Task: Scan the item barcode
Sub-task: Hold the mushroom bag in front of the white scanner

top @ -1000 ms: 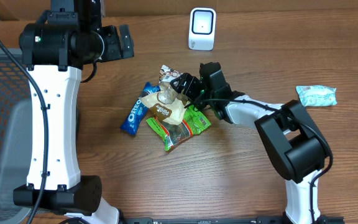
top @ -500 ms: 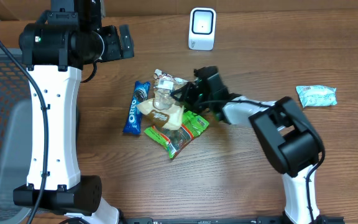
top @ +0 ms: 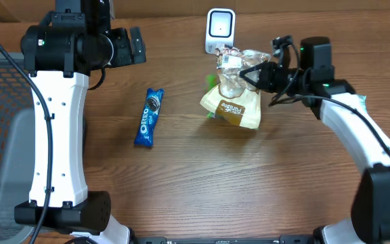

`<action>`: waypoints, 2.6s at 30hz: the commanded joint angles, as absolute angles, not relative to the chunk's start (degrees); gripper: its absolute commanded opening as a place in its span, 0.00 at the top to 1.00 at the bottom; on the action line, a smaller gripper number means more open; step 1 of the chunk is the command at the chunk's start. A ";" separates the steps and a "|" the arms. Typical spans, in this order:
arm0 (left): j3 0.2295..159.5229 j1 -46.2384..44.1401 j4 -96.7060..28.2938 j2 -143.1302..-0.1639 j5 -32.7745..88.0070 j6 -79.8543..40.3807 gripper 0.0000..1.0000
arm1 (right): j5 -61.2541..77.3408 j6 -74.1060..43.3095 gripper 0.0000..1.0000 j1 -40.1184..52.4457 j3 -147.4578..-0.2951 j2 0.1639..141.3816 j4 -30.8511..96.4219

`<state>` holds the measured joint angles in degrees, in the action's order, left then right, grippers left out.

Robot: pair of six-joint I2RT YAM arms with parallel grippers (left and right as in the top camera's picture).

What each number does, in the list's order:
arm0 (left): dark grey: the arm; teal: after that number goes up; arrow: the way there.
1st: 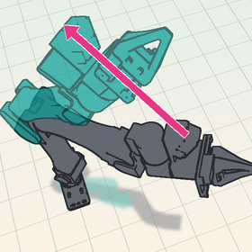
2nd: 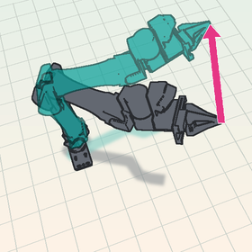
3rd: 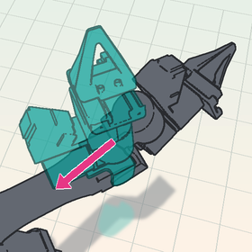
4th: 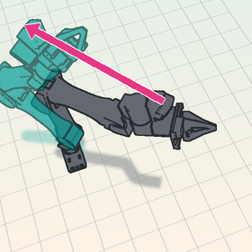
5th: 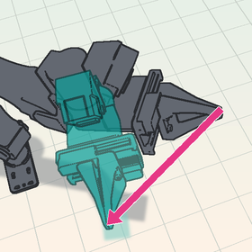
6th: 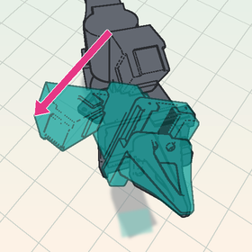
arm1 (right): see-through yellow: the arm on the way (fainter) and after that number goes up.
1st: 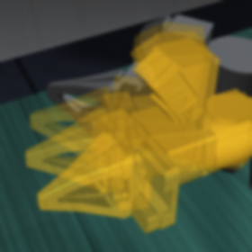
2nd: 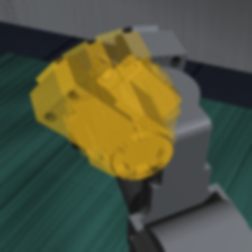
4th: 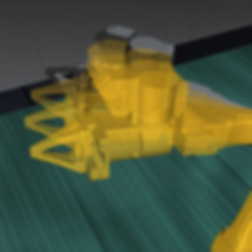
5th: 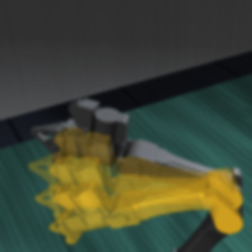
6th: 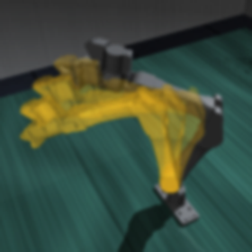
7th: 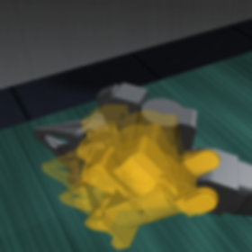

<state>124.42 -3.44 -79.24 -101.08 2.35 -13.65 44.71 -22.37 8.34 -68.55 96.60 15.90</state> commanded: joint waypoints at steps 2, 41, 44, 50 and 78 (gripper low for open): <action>124.49 -3.81 -79.09 -101.16 2.55 -14.83 0.00 | 41.78 -17.69 0.96 9.54 -68.69 95.09 20.10; 124.49 -3.81 -79.09 -101.16 2.57 -14.83 0.00 | -33.04 30.74 0.96 24.80 -73.14 105.23 -19.29; 124.49 -3.81 -79.09 -101.16 2.55 -14.83 0.00 | -33.47 53.52 0.96 24.71 -73.14 112.95 -33.36; 124.49 -3.81 -79.09 -101.16 2.55 -14.83 0.00 | -26.81 65.17 0.96 23.18 -73.14 120.31 -48.62; 124.49 -3.81 -79.09 -101.16 2.55 -14.83 0.00 | -8.43 79.70 0.96 19.16 -91.00 132.86 -45.23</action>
